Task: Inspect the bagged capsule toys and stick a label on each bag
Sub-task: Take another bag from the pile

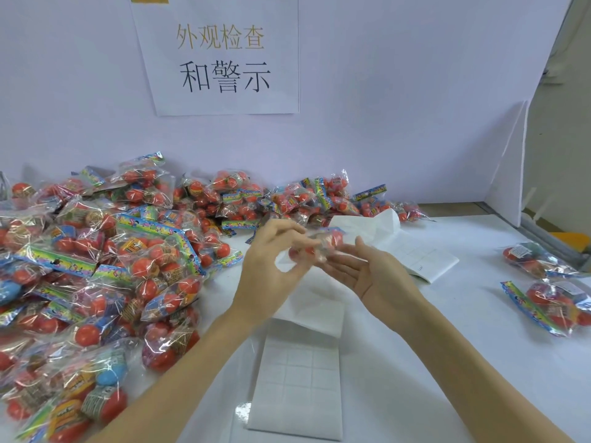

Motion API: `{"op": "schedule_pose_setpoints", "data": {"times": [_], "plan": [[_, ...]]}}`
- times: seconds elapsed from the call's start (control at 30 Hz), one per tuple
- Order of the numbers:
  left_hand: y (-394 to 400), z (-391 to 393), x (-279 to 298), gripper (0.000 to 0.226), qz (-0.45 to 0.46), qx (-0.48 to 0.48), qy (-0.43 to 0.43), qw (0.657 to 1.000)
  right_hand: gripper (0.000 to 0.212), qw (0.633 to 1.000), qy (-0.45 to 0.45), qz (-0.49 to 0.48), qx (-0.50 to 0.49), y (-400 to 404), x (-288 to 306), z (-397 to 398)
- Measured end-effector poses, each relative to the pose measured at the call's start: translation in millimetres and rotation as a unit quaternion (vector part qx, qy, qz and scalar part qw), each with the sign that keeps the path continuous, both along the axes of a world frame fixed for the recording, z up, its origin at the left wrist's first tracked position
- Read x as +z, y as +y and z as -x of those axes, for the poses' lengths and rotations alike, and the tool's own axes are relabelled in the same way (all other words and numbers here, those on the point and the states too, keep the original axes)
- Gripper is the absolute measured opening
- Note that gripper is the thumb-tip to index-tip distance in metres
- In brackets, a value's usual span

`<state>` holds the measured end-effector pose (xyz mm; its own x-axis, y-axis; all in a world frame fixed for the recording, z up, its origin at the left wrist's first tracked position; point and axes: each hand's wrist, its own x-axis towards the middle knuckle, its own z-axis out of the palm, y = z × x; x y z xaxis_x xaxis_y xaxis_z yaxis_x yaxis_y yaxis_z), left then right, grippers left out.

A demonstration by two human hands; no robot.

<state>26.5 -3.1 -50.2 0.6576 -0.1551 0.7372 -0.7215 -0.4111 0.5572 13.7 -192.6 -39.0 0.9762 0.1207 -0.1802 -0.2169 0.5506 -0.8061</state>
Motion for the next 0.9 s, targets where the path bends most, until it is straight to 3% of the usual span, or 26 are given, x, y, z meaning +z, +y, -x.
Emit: {"op": "schedule_pose_setpoints", "data": {"times": [0.1,0.2,0.33,0.5,0.63,0.73,0.8,0.9], "plan": [[-1,4,0,0.024,-0.094,-0.030,-0.009,0.995,0.052,0.999,-0.028,0.041,0.010,1,1,-1],[0,9,3,0.039,-0.103,-0.088,0.074,0.988,0.034,0.984,-0.086,0.155,-0.004,0,-2,-2],[-2,10,10,0.035,0.060,-0.052,0.186,0.979,0.027,0.974,-0.102,0.204,-0.010,1,-1,2],[-3,3,11,0.045,0.196,0.015,0.322,0.926,0.028,0.968,-0.122,0.219,0.012,6,2,5],[4,-3,12,0.021,0.244,-0.063,0.385,0.888,0.028,0.968,-0.129,0.215,0.005,7,2,4],[5,-5,13,0.012,0.372,-0.090,0.394,0.836,0.029,0.972,-0.120,0.201,0.001,7,1,2],[7,-5,14,0.012,0.394,-0.085,0.394,0.826,0.033,0.969,-0.115,0.219,0.011,6,1,2],[10,-8,12,0.017,0.358,-0.087,0.416,0.831,0.035,0.965,-0.099,0.243,0.002,6,0,3]]}}
